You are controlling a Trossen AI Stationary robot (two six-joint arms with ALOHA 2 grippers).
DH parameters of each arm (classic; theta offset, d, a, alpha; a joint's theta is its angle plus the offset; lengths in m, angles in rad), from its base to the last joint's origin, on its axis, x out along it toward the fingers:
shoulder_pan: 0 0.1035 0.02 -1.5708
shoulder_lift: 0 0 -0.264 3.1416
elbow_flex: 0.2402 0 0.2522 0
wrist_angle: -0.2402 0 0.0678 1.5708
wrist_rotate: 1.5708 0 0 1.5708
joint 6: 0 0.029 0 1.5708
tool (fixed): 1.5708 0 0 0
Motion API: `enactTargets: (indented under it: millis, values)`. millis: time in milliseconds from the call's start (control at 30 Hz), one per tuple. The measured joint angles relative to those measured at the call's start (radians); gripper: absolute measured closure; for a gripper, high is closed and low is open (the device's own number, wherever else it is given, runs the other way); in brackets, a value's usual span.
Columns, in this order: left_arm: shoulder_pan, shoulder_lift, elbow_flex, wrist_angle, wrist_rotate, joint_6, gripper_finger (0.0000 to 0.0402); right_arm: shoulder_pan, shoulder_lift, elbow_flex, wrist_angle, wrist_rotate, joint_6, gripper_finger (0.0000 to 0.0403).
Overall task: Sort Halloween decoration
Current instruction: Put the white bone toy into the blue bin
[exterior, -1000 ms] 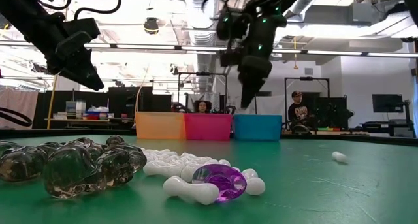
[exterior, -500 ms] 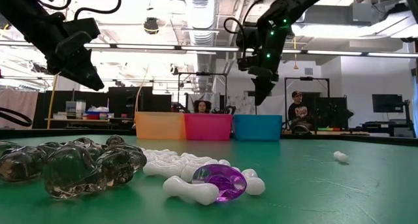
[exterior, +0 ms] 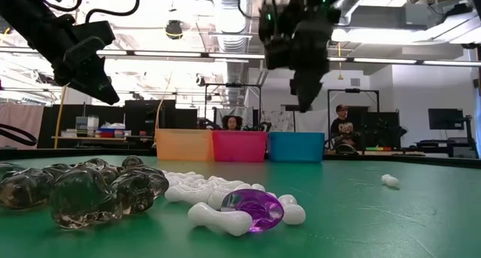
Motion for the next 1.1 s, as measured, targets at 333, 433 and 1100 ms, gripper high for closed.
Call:
enactTargets:
  millis: [333, 433, 1100]
  values:
    - [0.000, 0.000, 0.000, 0.001, -0.001, 0.004, 0.0258, 0.476, 0.000, 0.000, -0.026, 0.170, 0.059, 0.0253]
    - [0.000, 0.000, 0.000, 0.003, -0.001, 0.004, 0.0258, 0.583, 0.000, -0.010, -0.003, 0.260, 0.031, 0.0253]
    - [0.000, 0.000, 0.000, 0.008, -0.031, -0.005, 0.0258, 0.708, 0.002, -0.278, 0.387, 0.329, -0.100, 0.0250]
